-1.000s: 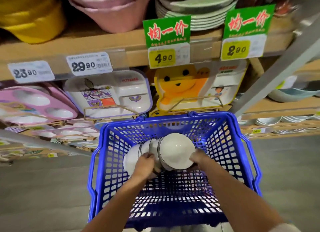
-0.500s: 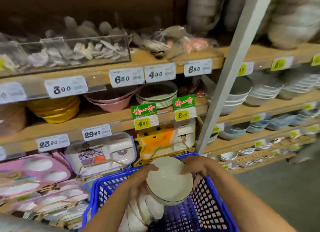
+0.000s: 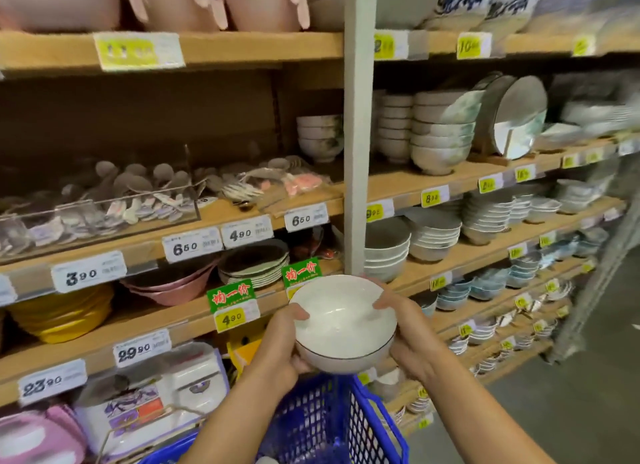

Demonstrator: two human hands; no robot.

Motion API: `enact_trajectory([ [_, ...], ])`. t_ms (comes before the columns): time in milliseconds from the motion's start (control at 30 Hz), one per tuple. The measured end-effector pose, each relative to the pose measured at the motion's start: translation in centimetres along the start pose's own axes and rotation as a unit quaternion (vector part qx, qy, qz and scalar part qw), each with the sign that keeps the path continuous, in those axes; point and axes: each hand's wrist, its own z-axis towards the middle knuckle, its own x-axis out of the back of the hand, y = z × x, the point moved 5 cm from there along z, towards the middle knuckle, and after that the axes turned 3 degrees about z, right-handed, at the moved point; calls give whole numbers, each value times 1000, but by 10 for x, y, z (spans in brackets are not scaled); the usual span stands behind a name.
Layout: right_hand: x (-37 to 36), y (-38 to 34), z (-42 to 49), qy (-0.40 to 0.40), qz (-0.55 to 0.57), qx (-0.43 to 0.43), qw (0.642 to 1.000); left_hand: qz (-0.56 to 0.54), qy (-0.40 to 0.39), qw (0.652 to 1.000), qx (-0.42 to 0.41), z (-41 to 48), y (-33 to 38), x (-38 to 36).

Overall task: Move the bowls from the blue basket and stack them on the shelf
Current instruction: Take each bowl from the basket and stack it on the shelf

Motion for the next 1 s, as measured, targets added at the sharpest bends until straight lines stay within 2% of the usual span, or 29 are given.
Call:
enact_trajectory([
  [133, 39, -48, -7, 17, 85, 42, 995, -18, -17, 1000, -18, -12, 8, -66],
  [400, 127, -159, -5, 30, 71, 70, 995, -41, -21, 994, -101, -13, 23, -199],
  [567, 151, -220, 4, 23, 69, 88, 993, -40, -7, 986, -165, -12, 40, -256],
  [667, 154, -241, 17, -3, 96, 86, 992, -28, 16, 980, -199, -7, 57, -275],
  [800, 148, -256, 44, 0, 117, 70, 991, 12, 31, 965, -259, 8, 81, -281],
  [1000, 116, -267, 97, -3, 79, 58, 995, 38, 65, 948, -309, 44, 119, -268],
])
